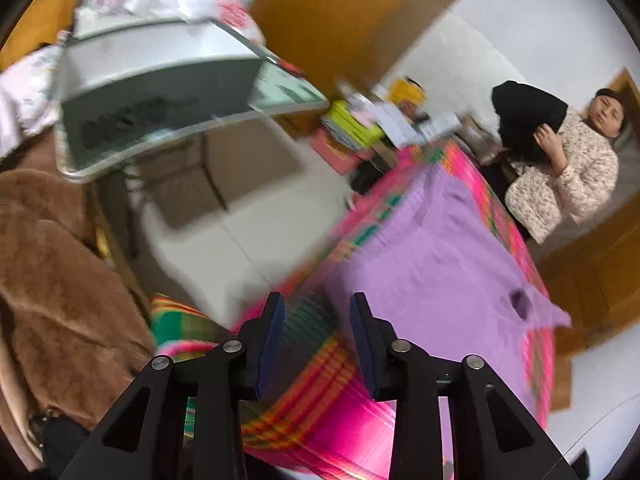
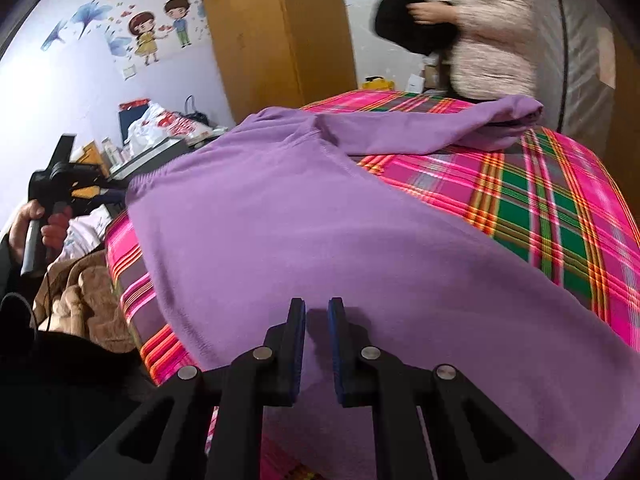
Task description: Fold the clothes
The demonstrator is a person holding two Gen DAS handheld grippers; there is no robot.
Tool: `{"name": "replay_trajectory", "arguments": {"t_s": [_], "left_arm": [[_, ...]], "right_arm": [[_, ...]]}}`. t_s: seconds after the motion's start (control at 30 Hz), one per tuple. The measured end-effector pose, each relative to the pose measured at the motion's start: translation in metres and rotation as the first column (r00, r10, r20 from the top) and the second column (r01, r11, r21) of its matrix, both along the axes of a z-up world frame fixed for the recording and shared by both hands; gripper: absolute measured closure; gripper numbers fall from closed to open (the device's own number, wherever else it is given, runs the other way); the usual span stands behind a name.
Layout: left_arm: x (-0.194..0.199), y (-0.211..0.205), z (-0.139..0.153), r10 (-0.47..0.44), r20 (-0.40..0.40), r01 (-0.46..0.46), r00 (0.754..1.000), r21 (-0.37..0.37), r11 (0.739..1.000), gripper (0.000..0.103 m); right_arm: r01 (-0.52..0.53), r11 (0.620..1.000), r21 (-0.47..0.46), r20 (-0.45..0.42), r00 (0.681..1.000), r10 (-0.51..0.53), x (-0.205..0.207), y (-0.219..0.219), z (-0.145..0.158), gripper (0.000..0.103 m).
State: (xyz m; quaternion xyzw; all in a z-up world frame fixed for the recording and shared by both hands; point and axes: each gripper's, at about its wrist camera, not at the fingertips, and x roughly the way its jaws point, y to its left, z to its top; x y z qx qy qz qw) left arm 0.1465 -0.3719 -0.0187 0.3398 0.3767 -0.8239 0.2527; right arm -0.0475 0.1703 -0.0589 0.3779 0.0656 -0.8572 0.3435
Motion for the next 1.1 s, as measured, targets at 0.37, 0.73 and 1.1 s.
{"name": "replay_trajectory", "arguments": {"t_s": [0.37, 0.73, 1.1], "left_arm": [[-0.056, 0.126, 0.026, -0.463, -0.01, 0.448, 0.887, -0.23, 0.864, 0.067], [-0.1, 0.173, 0.01, -0.586, 0.107, 0.594, 0.803, -0.221, 0.774, 0.067], [-0.158, 0.136, -0.002, -0.452, 0.193, 0.484, 0.871, -0.173, 0.858, 0.047]], "right_arm": [[0.026, 0.999, 0.035, -0.024, 0.999, -0.026, 0.0, -0.003, -0.002, 0.091], [0.292, 0.956, 0.022, 0.042, 0.955, -0.293, -0.031, 0.061, 0.006, 0.091], [0.376, 0.911, -0.168, 0.13, 0.925, -0.358, -0.107, 0.089, 0.055, 0.064]]}}
